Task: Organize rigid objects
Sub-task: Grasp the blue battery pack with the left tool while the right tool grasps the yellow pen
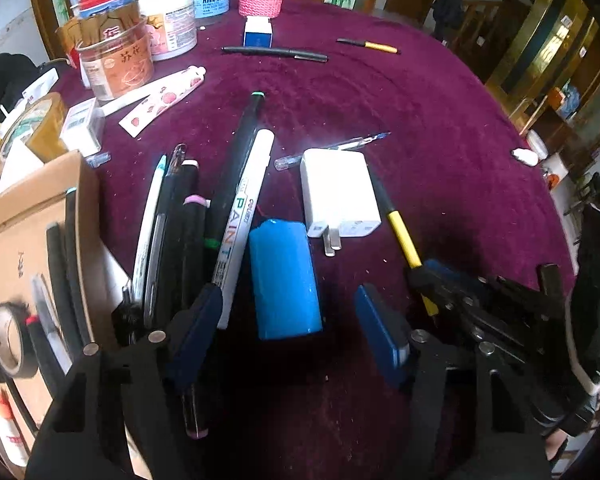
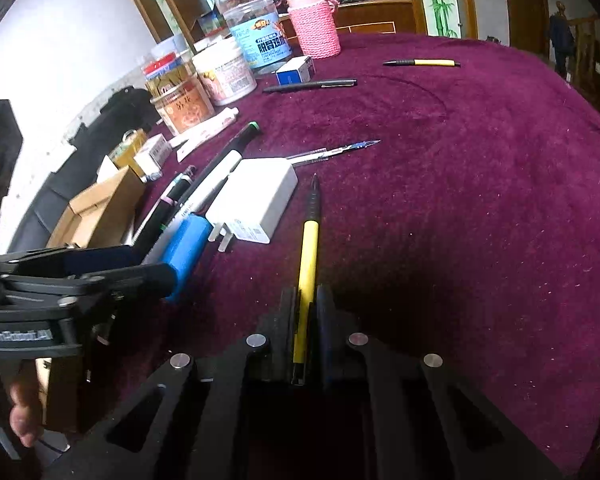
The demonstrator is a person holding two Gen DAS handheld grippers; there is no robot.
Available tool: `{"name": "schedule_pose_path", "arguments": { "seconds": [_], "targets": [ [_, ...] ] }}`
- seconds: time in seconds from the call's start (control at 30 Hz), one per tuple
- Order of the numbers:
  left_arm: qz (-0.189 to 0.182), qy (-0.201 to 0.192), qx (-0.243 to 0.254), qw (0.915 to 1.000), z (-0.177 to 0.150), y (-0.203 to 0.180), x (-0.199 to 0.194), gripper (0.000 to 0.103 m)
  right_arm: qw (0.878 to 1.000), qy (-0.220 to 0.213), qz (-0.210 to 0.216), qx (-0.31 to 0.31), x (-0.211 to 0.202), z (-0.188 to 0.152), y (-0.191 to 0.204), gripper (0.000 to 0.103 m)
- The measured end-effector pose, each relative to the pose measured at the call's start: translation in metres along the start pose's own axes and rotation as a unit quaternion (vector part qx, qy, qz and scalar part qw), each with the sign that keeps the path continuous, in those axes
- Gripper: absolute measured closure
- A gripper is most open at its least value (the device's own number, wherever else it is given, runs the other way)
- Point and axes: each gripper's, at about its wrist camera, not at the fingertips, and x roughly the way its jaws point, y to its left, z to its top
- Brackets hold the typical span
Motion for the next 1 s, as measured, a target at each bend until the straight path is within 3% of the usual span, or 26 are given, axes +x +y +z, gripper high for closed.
{"name": "schedule_pose_path", "arguments": {
  "seconds": [0.23, 0.3, 0.6, 0.87, 1.0],
  "targets": [
    [0.030, 0.009, -0.001, 0.9995, 0.011, 0.002, 0.016, 0.037, 1.000, -0.003, 0.021, 0.011, 0.002, 0.001, -0.004, 0.094],
    [0.046, 0.010, 0.004, 0.9989, 0.012, 0.002, 0.017, 0.050, 1.000, -0.003, 0.021, 0.011, 0.002, 0.001, -0.004, 0.094],
    [0.023, -0.003, 0.019, 0.9996, 0.003, -0.011, -0.001, 0.052, 1.000, -0.004, 0.019, 0.008, 0.001, 0.001, -0.004, 0.094],
    [0.011, 0.032, 0.009, 0.9994, 0.012, -0.007, 0.026, 0.052, 1.000, -0.004, 0.019, 0.008, 0.001, 0.001, -0.004, 0.094],
    [0.019, 0.030, 0.024, 0.9991, 0.014, -0.012, 0.029, 0.052, 1.000, -0.004, 0.019, 0.008, 0.001, 0.000, -0.005, 0.094]
  ]
}}
